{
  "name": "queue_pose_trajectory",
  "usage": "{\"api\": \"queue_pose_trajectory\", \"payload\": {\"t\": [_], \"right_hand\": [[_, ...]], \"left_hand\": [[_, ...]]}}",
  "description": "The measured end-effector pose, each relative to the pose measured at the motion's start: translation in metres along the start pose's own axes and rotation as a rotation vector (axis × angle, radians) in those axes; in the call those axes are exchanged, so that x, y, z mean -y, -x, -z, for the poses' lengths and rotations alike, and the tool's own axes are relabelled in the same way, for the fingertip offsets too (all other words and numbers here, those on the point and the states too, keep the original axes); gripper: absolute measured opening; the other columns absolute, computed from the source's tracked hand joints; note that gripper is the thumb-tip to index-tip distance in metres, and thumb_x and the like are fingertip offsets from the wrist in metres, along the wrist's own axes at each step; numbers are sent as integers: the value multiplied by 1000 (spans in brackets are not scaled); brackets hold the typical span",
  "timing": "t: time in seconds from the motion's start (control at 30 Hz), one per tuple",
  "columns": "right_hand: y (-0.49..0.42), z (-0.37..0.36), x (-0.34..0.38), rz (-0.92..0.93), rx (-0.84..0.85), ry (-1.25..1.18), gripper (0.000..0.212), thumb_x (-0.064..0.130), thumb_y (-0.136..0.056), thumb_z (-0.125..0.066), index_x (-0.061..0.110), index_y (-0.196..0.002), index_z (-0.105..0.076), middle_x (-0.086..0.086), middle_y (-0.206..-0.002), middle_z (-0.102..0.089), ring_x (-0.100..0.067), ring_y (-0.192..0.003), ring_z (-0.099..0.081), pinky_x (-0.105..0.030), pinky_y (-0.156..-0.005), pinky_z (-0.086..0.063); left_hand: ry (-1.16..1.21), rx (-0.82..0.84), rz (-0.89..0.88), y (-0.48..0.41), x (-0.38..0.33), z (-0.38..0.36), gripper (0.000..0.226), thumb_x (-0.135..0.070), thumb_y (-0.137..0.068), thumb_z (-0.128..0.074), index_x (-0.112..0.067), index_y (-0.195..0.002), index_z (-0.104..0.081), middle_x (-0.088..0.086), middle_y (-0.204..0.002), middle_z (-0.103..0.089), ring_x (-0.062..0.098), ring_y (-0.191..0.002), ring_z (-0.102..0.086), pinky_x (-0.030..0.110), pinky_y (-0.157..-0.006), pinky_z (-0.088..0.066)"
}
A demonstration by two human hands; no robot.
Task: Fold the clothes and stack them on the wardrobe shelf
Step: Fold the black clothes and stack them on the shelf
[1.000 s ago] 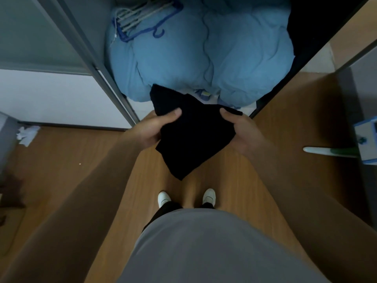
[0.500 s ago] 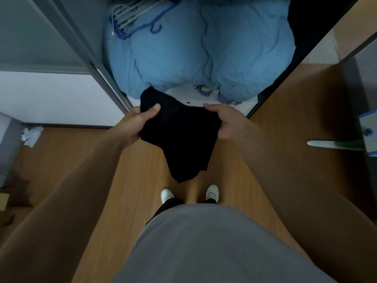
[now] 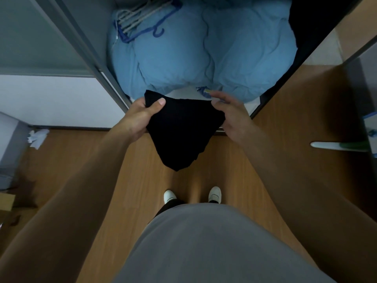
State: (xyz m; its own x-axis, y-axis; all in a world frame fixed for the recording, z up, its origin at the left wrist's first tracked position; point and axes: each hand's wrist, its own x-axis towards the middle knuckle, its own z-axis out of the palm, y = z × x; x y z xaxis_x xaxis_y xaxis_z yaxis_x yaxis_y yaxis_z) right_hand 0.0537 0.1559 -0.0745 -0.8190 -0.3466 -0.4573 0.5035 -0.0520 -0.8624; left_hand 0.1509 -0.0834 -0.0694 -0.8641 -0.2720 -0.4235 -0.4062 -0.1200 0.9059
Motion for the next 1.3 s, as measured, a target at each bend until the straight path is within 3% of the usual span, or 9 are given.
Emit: {"api": "queue_pose_trajectory", "payload": {"t": [0.23,0.33,0.53,0.67,0.8,0.97,1.1,1.17,1.3], "right_hand": [[12,-2,-4,95,32,231,31,13,-86,-73,29,-112,-71,-5,-115,-70,-18,-99,-71,-28,-81,-58],[15,-3,-6,95,-17,228,25,10,-89,-70,23,-110,-72,-4,-104,-72,-16,-90,-72,-25,-73,-57],[20,-4,-13,19,-11,170,29,9,-90,-69,17,-117,-71,-6,-107,-72,-19,-97,-70,-29,-85,-56],[20,2,-13,78,80,604,56,19,-82,-78,21,-134,-58,-1,-128,-61,-13,-114,-61,-27,-99,-50],[15,1,-18,274,75,1096,46,4,-87,-63,9,-133,-58,-13,-131,-60,-25,-123,-54,-28,-103,-38],[13,13,-18,394,-46,1208,28,3,-91,-61,11,-115,-73,-15,-113,-64,-28,-107,-60,-32,-93,-45],[19,19,-5,483,-48,993,27,4,-89,-69,9,-116,-72,-4,-138,-52,-12,-129,-49,-30,-113,-36],[26,18,5,460,35,795,31,-1,-89,-66,18,-113,-70,5,-118,-65,11,-105,-59,-18,-98,-47],[34,11,18,351,118,539,32,-3,-91,-65,17,-116,-67,12,-94,-71,8,-84,-67,-9,-79,-48]], "left_hand": [[-40,-240,-55,-2,-8,-20,10,-33,-93,-68,-26,-98,-65,-14,-86,-77,4,-83,-73,25,-76,-61],[-55,-327,-90,2,-8,-25,45,-27,-89,-74,-18,-128,-54,-11,-108,-68,4,-95,-69,25,-90,-57],[-230,-56,-57,6,-8,-21,78,-6,-82,-79,-15,-149,-41,-1,-140,-54,11,-126,-54,16,-104,-44],[-601,25,-118,6,-2,-25,83,-5,-82,-78,-20,-152,-35,-3,-143,-46,8,-131,-42,0,-95,-31],[-895,-23,-222,2,3,-36,66,-1,-82,-73,-15,-142,-50,7,-141,-56,22,-131,-50,25,-110,-35],[-1047,-223,-364,10,5,-39,14,-19,-79,-76,-18,-93,-77,4,-95,-75,26,-92,-68,32,-82,-50],[-804,-245,-368,13,1,-27,25,-30,-72,-86,-16,-87,-71,-1,-88,-69,10,-84,-62,23,-77,-50],[-557,-180,-381,17,0,-21,26,-20,-73,-86,-17,-88,-66,-7,-87,-61,-4,-79,-57,10,-72,-44],[-146,-87,-354,23,7,-12,33,-9,-77,-82,-17,-101,-60,-2,-99,-61,2,-87,-62,20,-75,-52]]}}
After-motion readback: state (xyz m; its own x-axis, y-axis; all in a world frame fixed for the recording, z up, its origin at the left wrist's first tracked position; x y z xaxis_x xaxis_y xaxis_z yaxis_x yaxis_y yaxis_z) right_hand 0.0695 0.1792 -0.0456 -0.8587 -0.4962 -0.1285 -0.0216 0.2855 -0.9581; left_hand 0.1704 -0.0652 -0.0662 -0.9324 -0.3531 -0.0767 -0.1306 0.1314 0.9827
